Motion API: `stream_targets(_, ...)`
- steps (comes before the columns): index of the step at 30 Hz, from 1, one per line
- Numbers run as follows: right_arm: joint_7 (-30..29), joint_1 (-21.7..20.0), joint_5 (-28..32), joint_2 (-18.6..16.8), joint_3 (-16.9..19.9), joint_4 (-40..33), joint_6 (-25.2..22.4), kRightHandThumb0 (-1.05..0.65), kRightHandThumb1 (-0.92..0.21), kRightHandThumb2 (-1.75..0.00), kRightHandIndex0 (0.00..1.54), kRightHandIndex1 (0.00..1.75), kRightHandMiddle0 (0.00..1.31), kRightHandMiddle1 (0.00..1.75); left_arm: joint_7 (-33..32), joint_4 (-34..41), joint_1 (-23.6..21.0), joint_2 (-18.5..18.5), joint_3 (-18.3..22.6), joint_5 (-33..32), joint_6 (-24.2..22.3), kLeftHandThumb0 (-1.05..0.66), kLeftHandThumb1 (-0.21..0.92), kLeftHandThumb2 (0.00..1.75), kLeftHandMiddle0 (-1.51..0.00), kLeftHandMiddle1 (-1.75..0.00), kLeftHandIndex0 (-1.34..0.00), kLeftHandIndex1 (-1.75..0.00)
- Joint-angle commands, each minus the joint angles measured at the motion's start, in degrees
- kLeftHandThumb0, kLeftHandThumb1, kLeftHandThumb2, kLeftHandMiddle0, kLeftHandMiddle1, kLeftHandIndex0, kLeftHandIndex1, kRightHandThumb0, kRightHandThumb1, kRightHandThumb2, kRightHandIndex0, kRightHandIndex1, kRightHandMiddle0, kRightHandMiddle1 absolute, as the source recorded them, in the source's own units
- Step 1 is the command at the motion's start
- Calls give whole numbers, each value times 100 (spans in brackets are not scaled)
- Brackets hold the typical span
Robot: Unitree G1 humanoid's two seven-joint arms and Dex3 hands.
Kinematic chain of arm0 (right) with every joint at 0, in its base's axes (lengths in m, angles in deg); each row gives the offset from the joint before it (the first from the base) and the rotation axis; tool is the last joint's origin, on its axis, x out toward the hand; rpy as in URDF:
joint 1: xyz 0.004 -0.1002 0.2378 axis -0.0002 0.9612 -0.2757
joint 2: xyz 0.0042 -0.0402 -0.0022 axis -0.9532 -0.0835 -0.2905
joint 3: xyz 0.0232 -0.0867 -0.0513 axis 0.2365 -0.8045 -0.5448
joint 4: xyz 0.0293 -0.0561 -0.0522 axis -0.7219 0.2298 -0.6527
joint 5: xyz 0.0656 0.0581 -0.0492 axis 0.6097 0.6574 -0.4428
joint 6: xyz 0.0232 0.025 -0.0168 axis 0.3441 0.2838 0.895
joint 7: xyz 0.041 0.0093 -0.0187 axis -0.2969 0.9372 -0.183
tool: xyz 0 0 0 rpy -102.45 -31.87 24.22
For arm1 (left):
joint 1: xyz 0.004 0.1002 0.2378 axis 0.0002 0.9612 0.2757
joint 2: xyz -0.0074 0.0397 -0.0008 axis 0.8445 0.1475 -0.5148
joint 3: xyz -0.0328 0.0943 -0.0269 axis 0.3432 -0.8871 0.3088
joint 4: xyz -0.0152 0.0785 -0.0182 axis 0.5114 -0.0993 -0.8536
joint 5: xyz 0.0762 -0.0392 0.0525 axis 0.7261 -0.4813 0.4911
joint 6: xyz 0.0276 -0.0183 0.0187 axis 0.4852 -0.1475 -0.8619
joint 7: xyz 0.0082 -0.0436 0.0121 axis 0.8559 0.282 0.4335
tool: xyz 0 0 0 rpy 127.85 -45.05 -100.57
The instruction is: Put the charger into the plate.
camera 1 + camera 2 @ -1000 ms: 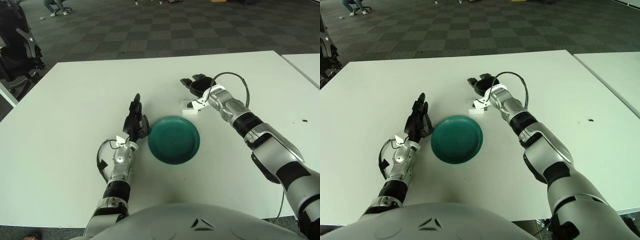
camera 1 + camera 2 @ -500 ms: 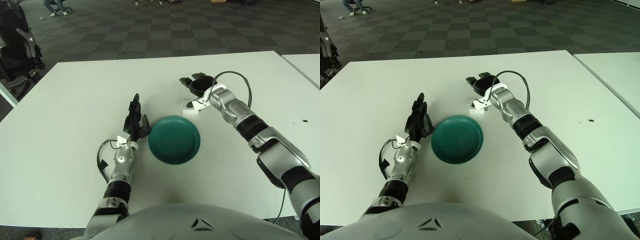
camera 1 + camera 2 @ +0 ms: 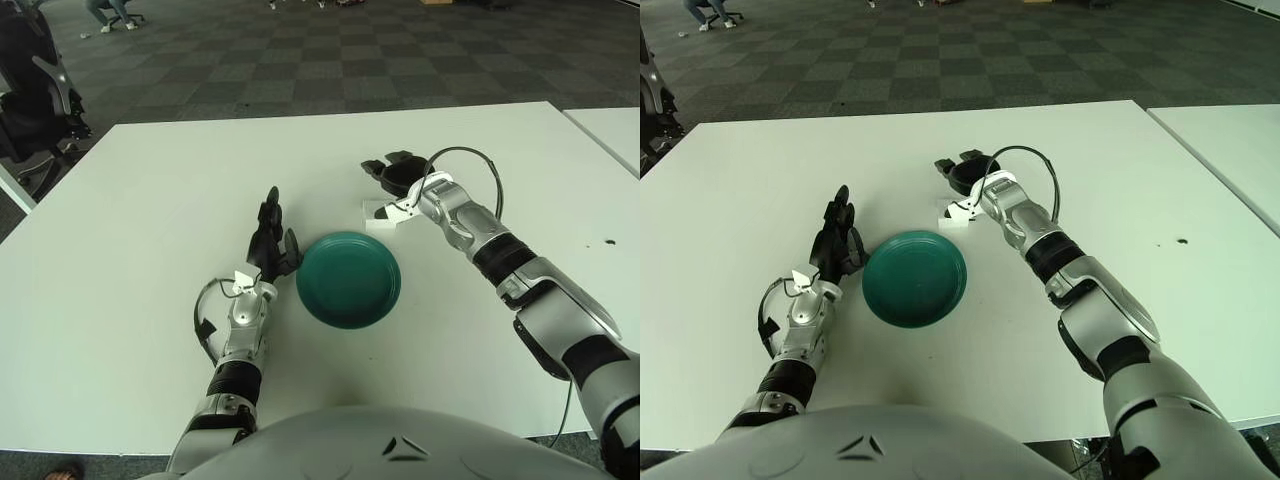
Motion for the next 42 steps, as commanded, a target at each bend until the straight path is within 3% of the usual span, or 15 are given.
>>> stream_targets(1,-94,46,4,-80,-34,164,-30,-103,-92,-64,8,0,0,13,108,-782,756,-197,-18,-233,-8,-99,92,110,0,0,0,-15)
stream_targets(17,-426,-3,21,-408,-60,919,-136,-99,-92,-62,8,0,0,4,568,-935,707,-257,237,-583,-63,-98,92,114,0,0,0,-19)
stream_targets(33,-1648,-19,403,-987,242,1981,-441,-98,-92,-49,8,0,1,10,684,-1175,583,-249,354,-589,12,-93,92,116,-3,-1,0,-20)
stream_targets(42,-2109,-31,688,-1367,345,2564,-622,-99,-92,-46,9,0,0,16,447,-938,676,-249,174,-297,19,-92,92,118,-2,0,0,-16)
